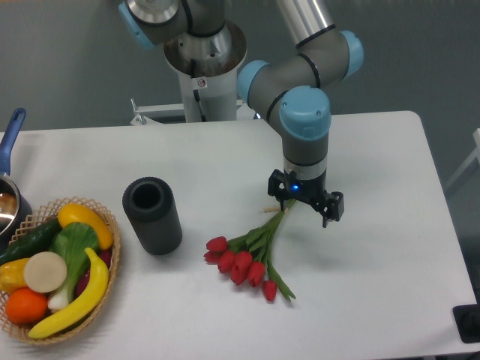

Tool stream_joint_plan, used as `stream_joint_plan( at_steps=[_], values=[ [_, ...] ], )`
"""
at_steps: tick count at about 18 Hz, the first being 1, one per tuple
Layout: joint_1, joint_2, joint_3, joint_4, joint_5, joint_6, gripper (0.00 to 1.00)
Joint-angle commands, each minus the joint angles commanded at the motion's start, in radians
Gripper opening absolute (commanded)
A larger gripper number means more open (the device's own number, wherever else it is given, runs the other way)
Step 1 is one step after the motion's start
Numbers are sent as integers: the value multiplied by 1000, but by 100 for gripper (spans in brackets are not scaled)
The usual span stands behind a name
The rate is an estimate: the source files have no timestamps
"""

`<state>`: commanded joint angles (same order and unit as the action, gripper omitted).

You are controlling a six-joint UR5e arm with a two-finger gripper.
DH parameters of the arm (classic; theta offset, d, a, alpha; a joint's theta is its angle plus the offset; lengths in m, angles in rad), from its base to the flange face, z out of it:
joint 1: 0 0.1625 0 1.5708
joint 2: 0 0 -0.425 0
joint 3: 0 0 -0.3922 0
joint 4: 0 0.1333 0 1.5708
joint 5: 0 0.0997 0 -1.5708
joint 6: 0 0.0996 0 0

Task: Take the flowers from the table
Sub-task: 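Lower the open gripper toward the green stems of the red tulips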

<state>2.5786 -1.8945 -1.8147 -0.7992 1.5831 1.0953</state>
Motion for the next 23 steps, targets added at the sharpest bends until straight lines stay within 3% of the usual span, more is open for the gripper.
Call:
stream_joint_plan(
  at_steps=[10,14,23],
  values=[
    [-5,-12,3,8,-9,-12,100],
    [-9,-31,-2,45,-11,-61,100],
    [-90,-77,-37,40,-11,-58,100]
  ],
)
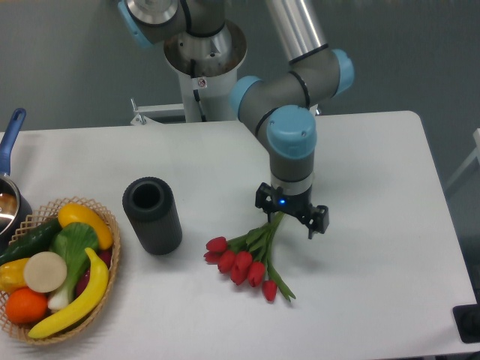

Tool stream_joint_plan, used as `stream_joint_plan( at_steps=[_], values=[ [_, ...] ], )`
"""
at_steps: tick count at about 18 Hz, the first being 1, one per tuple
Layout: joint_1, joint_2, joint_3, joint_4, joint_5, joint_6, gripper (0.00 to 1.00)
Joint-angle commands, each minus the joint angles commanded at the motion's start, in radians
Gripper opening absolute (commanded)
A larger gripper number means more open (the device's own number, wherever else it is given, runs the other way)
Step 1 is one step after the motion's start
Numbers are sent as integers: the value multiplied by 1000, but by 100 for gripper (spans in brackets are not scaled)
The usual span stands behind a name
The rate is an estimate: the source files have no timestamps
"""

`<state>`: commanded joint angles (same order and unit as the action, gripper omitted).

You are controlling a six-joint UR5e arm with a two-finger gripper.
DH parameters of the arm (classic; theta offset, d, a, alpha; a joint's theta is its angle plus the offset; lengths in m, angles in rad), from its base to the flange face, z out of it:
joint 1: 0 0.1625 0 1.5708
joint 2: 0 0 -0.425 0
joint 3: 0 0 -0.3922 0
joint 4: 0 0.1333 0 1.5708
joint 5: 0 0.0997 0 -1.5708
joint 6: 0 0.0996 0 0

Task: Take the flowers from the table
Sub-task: 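Lower the open gripper toward the green stems of the red tulips, then close the gripper on the tulip stems and lift the bunch slightly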

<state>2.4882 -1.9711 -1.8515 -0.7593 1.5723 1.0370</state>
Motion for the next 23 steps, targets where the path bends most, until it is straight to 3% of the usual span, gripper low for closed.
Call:
stream_joint_plan(
  at_steps=[4,8,14,19,22,23],
  values=[
    [-18,-2,-32,0,2,6,100],
    [-20,-40,-12,2,5,28,100],
    [-18,-48,-6,3,5,66,100],
    [-18,-52,-9,2,5,63,66],
    [-18,-54,-6,2,5,61,52],
    [-18,-54,-8,2,5,63,41]
  ],
)
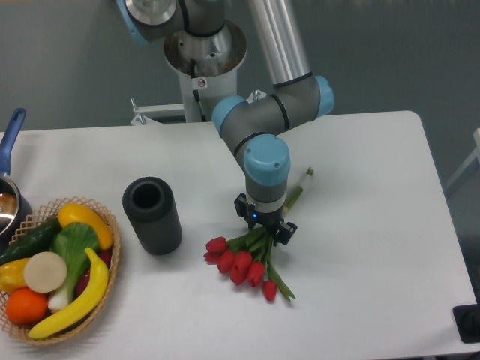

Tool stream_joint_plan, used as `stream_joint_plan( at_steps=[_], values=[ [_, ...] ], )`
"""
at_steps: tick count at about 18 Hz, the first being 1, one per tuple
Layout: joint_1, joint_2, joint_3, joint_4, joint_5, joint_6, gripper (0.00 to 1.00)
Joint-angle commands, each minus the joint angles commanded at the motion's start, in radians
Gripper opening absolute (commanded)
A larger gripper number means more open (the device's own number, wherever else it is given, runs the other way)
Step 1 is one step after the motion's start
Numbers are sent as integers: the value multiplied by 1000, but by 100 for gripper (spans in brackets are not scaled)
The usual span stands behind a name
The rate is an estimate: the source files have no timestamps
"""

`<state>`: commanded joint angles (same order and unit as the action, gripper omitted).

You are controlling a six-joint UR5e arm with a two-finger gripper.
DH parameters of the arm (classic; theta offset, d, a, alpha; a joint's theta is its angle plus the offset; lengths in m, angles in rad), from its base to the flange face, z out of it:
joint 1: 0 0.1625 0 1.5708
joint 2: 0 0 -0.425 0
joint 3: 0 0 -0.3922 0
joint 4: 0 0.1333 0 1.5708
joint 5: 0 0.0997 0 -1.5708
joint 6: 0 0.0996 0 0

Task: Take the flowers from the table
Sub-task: 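Close the gripper on the tulip stems and lift the bunch slightly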

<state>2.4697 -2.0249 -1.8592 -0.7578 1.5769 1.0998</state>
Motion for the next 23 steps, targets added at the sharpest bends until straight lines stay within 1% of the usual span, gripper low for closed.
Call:
stream_joint_plan(
  at_steps=[1,2,3,6,11,16,18,19,21,23],
  values=[
    [0,0,-2,0,0,0,29],
    [0,2,-3,0,-2,0,20],
    [2,6,-5,0,-2,-2,14],
    [3,17,2,0,-8,-15,14],
    [9,60,11,0,-8,-14,14],
    [11,74,77,-12,5,-15,16],
    [17,81,103,-52,5,-15,16],
    [29,83,118,-83,5,-14,16],
    [46,92,171,-156,5,-14,16],
    [67,98,243,-257,3,-14,15]
  ],
)
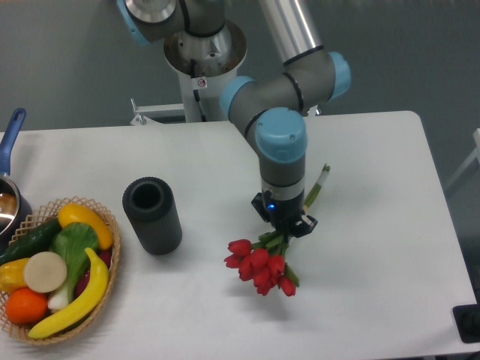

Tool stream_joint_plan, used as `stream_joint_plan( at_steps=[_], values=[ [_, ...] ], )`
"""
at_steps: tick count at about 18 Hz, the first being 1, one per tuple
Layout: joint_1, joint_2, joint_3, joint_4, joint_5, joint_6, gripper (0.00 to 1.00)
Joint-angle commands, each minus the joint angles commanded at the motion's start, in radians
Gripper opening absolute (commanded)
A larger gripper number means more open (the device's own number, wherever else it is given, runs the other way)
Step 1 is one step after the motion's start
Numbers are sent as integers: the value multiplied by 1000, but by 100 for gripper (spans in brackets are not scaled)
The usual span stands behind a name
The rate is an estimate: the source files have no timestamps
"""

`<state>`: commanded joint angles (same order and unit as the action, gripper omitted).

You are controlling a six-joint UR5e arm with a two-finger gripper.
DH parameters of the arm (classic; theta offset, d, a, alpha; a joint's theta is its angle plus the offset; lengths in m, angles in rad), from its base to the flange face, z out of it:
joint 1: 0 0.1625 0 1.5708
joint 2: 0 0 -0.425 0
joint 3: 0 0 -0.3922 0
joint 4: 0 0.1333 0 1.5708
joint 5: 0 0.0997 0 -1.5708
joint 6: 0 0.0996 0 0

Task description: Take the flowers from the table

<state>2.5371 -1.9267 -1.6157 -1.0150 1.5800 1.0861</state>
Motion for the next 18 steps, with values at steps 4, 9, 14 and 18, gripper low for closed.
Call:
stream_joint_plan(
  at_steps=[4,9,14,18],
  values=[
    [23,-35,135,-164,-6,-2,15],
    [40,-48,192,-180,-25,11,16],
    [40,-48,198,-182,-18,12,17],
    [38,-48,197,-182,-15,11,17]
  ],
)
